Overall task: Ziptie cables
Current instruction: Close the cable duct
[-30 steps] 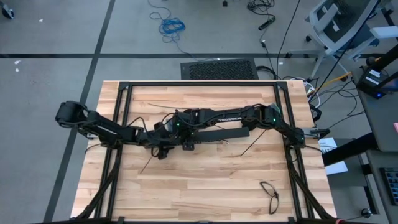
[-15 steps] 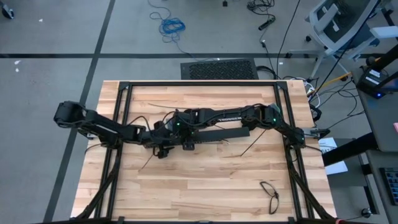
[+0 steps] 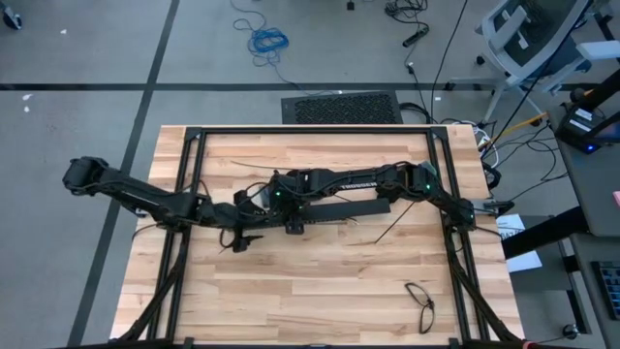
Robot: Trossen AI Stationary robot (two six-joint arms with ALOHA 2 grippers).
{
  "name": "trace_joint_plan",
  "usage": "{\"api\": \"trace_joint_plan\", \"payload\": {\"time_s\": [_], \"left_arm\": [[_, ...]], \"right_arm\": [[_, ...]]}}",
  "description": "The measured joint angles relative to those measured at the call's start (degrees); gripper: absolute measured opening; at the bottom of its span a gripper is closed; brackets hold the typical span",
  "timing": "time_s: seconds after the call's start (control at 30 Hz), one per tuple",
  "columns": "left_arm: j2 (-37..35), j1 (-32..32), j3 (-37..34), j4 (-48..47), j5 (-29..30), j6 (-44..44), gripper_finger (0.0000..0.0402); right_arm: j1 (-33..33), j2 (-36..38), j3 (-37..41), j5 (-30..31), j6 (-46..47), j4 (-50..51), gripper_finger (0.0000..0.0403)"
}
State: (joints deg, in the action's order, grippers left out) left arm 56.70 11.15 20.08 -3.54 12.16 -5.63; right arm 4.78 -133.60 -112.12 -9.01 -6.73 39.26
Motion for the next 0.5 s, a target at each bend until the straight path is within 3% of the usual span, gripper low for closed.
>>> {"api": "trace_joint_plan", "payload": {"time_s": [0.2,0.37,0.5], "left_arm": [[-5.8,2.8,-0.6,-8.5,3.5,-2.9,0.0398],[-6.3,3.1,-4.9,-7.1,10.5,-6.0,0.0398],[-5.8,3.1,-7.5,-3.2,12.6,-5.6,0.0398]], "right_arm": [[0.0,0.0,0.0,0.0,0.0,0.0,0.024],[0.0,0.0,0.0,0.0,0.0,0.0,0.024],[0.0,0.0,0.0,0.0,0.0,0.1,0.024]]}}
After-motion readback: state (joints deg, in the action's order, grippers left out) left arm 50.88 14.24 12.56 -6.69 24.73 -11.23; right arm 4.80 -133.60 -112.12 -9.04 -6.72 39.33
